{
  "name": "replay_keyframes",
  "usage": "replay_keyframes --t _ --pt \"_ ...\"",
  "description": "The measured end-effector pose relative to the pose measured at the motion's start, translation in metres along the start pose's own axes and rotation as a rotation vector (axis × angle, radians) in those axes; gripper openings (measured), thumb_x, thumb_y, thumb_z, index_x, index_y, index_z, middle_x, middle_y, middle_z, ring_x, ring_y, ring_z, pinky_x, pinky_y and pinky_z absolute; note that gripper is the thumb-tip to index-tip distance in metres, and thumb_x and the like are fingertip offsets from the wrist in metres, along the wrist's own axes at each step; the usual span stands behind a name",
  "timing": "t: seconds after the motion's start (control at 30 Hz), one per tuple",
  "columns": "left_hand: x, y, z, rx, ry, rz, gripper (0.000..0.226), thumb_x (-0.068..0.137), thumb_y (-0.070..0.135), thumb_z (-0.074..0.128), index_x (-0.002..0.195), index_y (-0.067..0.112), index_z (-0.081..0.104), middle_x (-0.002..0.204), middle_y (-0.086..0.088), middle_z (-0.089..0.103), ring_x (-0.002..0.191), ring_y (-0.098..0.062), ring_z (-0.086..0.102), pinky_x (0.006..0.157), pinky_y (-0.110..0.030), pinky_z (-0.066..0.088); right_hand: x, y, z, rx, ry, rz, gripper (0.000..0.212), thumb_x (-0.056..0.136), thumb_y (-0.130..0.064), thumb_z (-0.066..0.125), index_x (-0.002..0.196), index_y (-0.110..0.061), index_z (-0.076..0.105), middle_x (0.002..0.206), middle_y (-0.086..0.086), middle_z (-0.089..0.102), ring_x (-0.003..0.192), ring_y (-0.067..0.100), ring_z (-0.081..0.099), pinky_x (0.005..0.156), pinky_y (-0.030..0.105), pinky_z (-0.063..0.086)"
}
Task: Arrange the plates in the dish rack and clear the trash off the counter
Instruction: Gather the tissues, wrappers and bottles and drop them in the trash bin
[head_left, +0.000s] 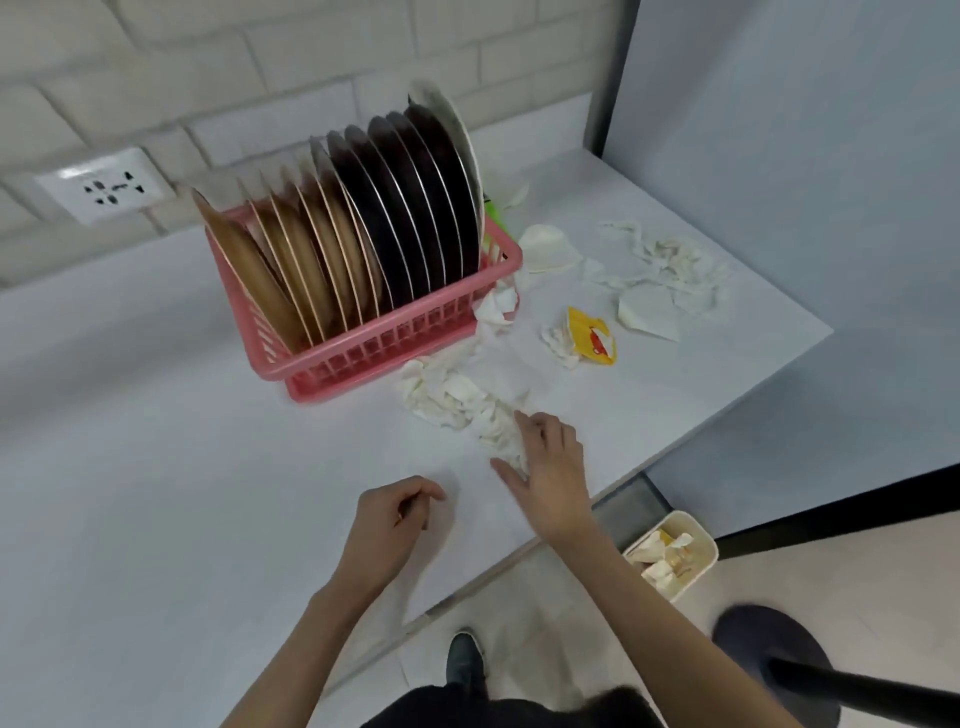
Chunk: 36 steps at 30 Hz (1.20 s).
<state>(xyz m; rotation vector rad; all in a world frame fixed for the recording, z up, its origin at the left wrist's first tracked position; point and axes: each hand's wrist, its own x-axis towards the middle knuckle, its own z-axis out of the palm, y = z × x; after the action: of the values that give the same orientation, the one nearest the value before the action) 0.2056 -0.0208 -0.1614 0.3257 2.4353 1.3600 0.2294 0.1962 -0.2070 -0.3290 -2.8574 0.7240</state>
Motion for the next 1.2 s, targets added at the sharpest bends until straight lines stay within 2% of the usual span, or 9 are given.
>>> replay_keyframes --t 0.1,0.2,0.33,0.5,0.67,0.8,0.9,1.03,1.2 --pt "0.013 -0.010 -0.011 -0.005 -0.021 -0.012 0.037 0.094 -0.006 0.052 0.084 0.021 0.074 0.066 0.002 0.062 0.055 -0.007 0.052 0.056 -0.015 0.041 0.002 0.001 0.004 0.037 0.006 0.002 0.025 0.092 -0.027 0.057 0.113 -0.017 0.064 0.108 0.003 0.051 0.100 0.024 0.046 0.084 0.042 0.047" --pt "0.032 -0.007 -0.013 -0.051 -0.001 0.012 0.036 0.095 -0.005 0.051 0.087 0.023 0.073 0.065 0.001 0.061 0.054 -0.006 0.050 0.057 -0.019 0.042 0.003 0.001 0.001 0.166 0.001 0.017 0.028 0.087 -0.018 0.044 0.104 -0.014 0.066 0.101 0.002 0.056 0.095 0.021 0.046 0.084 0.036 0.043" --pt "0.051 0.008 -0.009 -0.095 -0.003 0.092 0.035 0.095 -0.004 0.050 0.092 0.022 0.072 0.060 0.002 0.057 0.053 -0.006 0.050 0.057 -0.019 0.042 0.003 -0.010 -0.013 0.447 0.033 0.221 0.025 0.094 -0.022 0.036 0.082 -0.014 0.056 0.080 -0.001 0.056 0.078 0.014 0.048 0.073 0.032 0.038" --pt "0.061 0.009 -0.005 -0.118 -0.040 0.128 0.032 0.096 0.002 0.054 0.092 0.027 0.073 0.061 0.002 0.060 0.054 -0.010 0.050 0.057 -0.023 0.043 0.008 -0.024 -0.029 0.608 0.073 0.352 0.039 0.094 -0.037 0.039 0.065 -0.011 0.032 0.058 -0.004 0.032 0.056 0.008 0.031 0.056 0.028 0.025" --pt "0.058 0.003 0.000 -0.025 -0.030 0.209 0.022 0.093 0.005 0.060 0.093 0.023 0.074 0.068 0.020 0.061 0.057 -0.010 0.054 0.058 -0.016 0.042 0.012 -0.021 -0.031 0.587 0.068 0.472 0.040 0.092 -0.024 0.063 0.067 0.002 0.046 0.060 0.016 0.048 0.051 0.013 0.040 0.052 0.023 0.033" --pt "0.064 -0.001 0.000 0.189 0.036 0.391 0.019 0.089 0.010 0.064 0.100 0.024 0.071 0.091 0.023 0.057 0.060 -0.008 0.054 0.060 -0.016 0.044 0.012 -0.023 -0.036 0.727 0.017 0.519 0.005 0.092 0.004 0.052 0.087 0.002 0.051 0.074 0.017 0.064 0.054 0.030 0.064 0.044 0.032 0.042" --pt "0.073 0.009 0.005 0.329 0.006 0.450 0.026 0.089 0.015 0.065 0.113 0.025 0.069 0.103 0.018 0.057 0.064 -0.001 0.048 0.063 -0.020 0.048 0.011 -0.023 -0.037 0.810 0.012 0.531 0.028 0.091 0.012 0.041 0.103 -0.010 0.052 0.076 0.018 0.060 0.051 0.031 0.059 0.041 0.029 0.044" --pt "0.091 0.029 0.016 0.575 -0.110 0.416 0.044 0.093 0.031 0.062 0.136 0.029 0.055 0.124 0.012 0.059 0.091 -0.011 0.063 0.073 -0.028 0.054 0.013 -0.019 -0.034 0.624 0.005 0.462 0.015 0.100 -0.016 0.053 0.090 -0.016 0.064 0.069 0.000 0.060 0.053 0.008 0.051 0.053 0.024 0.046" --pt "0.088 0.031 0.018 0.570 -0.116 0.435 0.020 0.093 0.038 0.063 0.109 0.027 0.069 0.103 0.014 0.061 0.085 -0.010 0.062 0.065 -0.025 0.046 0.010 -0.024 -0.040 0.637 -0.046 0.498 0.066 0.098 -0.052 0.045 0.067 0.005 0.037 0.059 0.009 0.036 0.055 0.019 0.033 0.056 0.031 0.030"
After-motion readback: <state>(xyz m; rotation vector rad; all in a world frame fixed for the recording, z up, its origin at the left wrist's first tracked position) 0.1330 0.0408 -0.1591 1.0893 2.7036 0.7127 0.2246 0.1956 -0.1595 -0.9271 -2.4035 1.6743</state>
